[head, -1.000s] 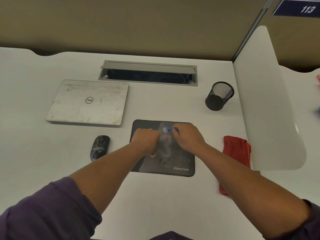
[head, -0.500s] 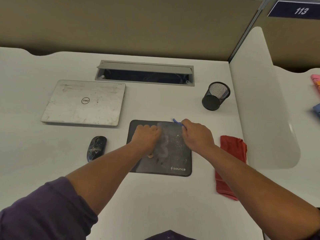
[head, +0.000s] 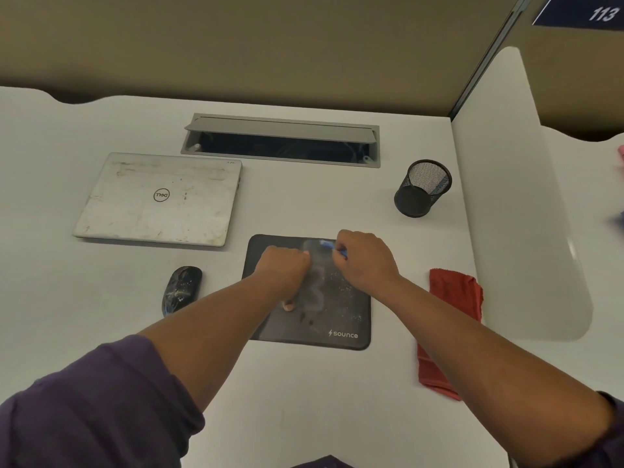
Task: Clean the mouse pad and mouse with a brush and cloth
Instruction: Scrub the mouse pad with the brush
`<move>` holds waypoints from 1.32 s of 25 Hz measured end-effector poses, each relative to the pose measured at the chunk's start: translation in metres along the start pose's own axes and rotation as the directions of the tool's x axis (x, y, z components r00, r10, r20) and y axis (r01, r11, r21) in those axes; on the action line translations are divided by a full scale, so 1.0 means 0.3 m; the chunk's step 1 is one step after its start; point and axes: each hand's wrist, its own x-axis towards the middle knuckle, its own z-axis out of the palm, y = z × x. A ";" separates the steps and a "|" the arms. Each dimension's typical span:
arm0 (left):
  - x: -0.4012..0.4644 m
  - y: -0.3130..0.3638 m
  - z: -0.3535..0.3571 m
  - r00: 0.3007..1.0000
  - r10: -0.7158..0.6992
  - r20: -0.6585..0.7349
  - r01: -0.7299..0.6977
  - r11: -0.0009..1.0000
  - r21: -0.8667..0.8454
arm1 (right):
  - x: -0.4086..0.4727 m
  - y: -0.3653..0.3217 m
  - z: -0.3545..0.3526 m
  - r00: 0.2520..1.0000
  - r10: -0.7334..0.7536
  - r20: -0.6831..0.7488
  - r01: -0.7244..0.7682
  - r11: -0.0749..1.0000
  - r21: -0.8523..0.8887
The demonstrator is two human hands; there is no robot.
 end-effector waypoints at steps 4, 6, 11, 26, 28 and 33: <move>-0.001 -0.007 0.007 1.000 -0.015 -0.008 0.015 1.000 -0.009 | 0.038 -0.041 0.021 0.993 -0.089 0.084 0.085 0.995 0.044; -0.001 -0.011 0.009 1.000 -0.015 -0.003 0.015 1.000 -0.026 | 0.045 -0.022 0.017 0.996 0.000 0.093 0.004 0.999 -0.039; -0.001 -0.018 0.016 1.000 -0.015 -0.013 0.015 0.999 -0.041 | 0.074 -0.023 -0.006 0.996 0.069 0.060 -0.067 0.997 -0.030; 0.012 -0.031 0.032 1.000 0.008 -0.011 -0.009 0.996 -0.083 | 0.080 0.048 -0.068 0.965 0.192 0.177 -0.187 0.981 -0.042; 0.015 -0.033 0.033 1.000 0.014 -0.010 -0.015 0.996 -0.092 | 0.069 0.109 -0.095 0.949 0.273 0.159 -0.237 0.948 -0.212; 0.020 -0.040 0.034 0.999 0.034 0.000 -0.034 0.994 -0.102 | 0.070 0.113 -0.142 0.975 0.186 0.120 -0.190 0.982 0.019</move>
